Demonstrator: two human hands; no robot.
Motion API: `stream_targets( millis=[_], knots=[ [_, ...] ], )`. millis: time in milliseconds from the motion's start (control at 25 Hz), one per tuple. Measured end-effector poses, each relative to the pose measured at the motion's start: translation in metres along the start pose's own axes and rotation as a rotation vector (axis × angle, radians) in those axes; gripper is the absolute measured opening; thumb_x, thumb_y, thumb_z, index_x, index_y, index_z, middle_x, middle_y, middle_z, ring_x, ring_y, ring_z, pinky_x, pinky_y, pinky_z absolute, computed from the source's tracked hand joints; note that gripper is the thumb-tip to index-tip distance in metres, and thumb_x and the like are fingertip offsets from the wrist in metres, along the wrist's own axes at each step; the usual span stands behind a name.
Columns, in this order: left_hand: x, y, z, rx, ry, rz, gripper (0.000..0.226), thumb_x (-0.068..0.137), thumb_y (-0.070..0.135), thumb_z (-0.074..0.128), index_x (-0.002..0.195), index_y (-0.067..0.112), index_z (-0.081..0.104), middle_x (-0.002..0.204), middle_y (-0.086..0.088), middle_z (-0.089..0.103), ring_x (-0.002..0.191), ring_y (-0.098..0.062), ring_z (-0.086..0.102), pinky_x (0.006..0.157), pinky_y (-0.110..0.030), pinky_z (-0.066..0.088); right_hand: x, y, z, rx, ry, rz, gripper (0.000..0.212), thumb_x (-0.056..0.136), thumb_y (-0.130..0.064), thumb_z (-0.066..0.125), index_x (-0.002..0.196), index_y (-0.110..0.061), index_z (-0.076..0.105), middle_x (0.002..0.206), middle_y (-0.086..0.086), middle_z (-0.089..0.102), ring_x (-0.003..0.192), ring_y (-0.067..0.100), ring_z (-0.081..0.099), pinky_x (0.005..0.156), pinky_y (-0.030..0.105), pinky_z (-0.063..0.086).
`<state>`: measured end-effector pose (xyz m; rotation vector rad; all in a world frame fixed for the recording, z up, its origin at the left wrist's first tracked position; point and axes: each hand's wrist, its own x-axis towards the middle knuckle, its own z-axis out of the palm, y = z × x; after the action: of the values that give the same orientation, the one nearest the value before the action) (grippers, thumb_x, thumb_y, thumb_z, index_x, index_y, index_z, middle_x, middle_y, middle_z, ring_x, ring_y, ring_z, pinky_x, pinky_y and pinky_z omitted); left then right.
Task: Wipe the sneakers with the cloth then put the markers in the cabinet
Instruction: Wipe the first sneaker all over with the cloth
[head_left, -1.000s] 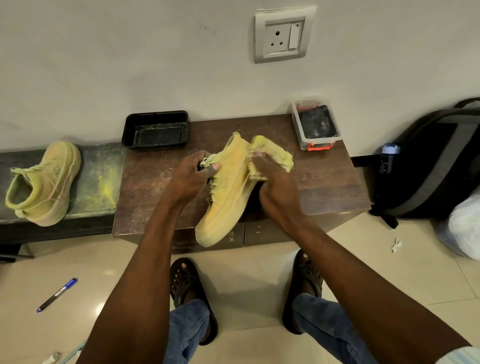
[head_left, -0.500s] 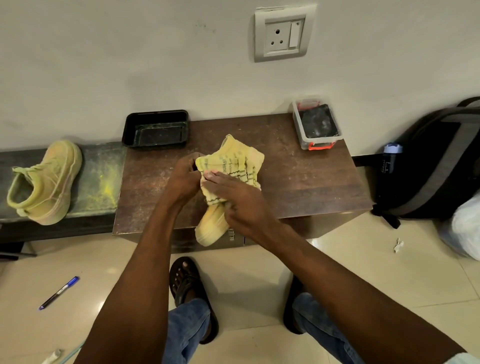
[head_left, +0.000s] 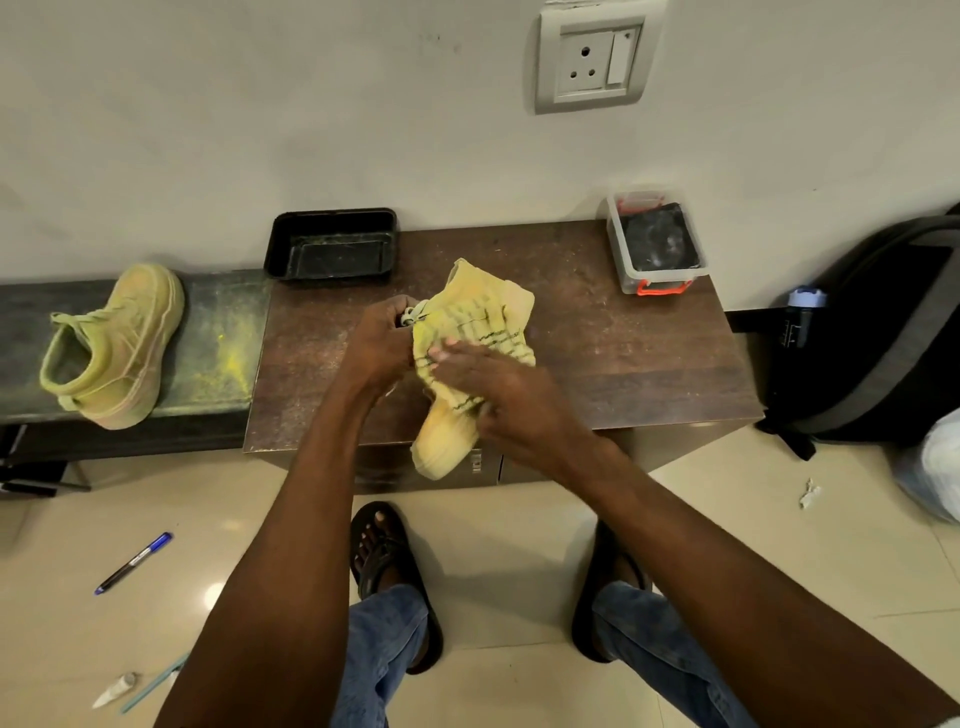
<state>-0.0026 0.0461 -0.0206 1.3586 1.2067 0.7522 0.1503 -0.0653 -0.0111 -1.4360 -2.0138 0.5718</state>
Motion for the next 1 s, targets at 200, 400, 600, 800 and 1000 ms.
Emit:
stream_targets(
  millis=[200,400,600,800,1000],
  knots=[
    [0.002,-0.001,0.001,0.009,0.003,-0.02,0.011,0.088,0.014,0.065,0.079,0.014,0.059,0.074,-0.006,0.057,0.069,-0.021,0.051,0.064,-0.036,0.043,0.002,0.011,-0.025,0.127,0.24,0.467,0.06,0.075,0.009,0.042,0.131,-0.007,0.056,0.138,0.002,0.051,0.128,0.005,0.039,0.101,-0.005,0.018],
    [0.002,-0.003,-0.005,0.025,0.041,-0.004,0.015,0.085,0.016,0.068,0.074,0.014,0.058,0.069,-0.006,0.056,0.064,-0.02,0.05,0.059,-0.033,0.042,-0.008,-0.009,-0.012,0.024,-0.087,0.006,0.063,0.068,0.006,0.041,0.124,-0.012,0.063,0.135,0.003,0.056,0.132,0.015,0.045,0.111,0.023,0.032],
    [0.001,-0.001,-0.004,0.064,0.069,0.002,0.013,0.084,0.02,0.068,0.075,0.016,0.06,0.071,-0.006,0.059,0.065,-0.02,0.052,0.062,-0.037,0.044,-0.007,0.005,-0.018,0.057,0.06,0.27,0.065,0.07,0.003,0.031,0.127,-0.009,0.06,0.138,0.005,0.052,0.135,0.016,0.042,0.114,0.019,0.027],
    [-0.002,0.0,-0.005,0.066,0.079,-0.024,0.011,0.088,0.015,0.066,0.08,0.01,0.06,0.067,-0.002,0.059,0.059,-0.013,0.052,0.06,-0.03,0.043,-0.015,-0.018,-0.003,-0.067,-0.189,-0.172,0.047,0.075,0.005,0.059,0.119,-0.009,0.065,0.128,0.005,0.062,0.129,0.019,0.049,0.107,0.036,0.041],
    [0.0,-0.001,-0.008,0.021,0.078,-0.027,0.014,0.082,0.021,0.07,0.081,0.01,0.062,0.072,-0.006,0.06,0.064,-0.019,0.055,0.06,-0.033,0.046,-0.005,-0.006,-0.015,0.065,0.043,0.254,0.06,0.067,0.009,0.041,0.121,-0.003,0.062,0.132,0.012,0.057,0.132,0.024,0.046,0.112,0.02,0.029]
  ],
)
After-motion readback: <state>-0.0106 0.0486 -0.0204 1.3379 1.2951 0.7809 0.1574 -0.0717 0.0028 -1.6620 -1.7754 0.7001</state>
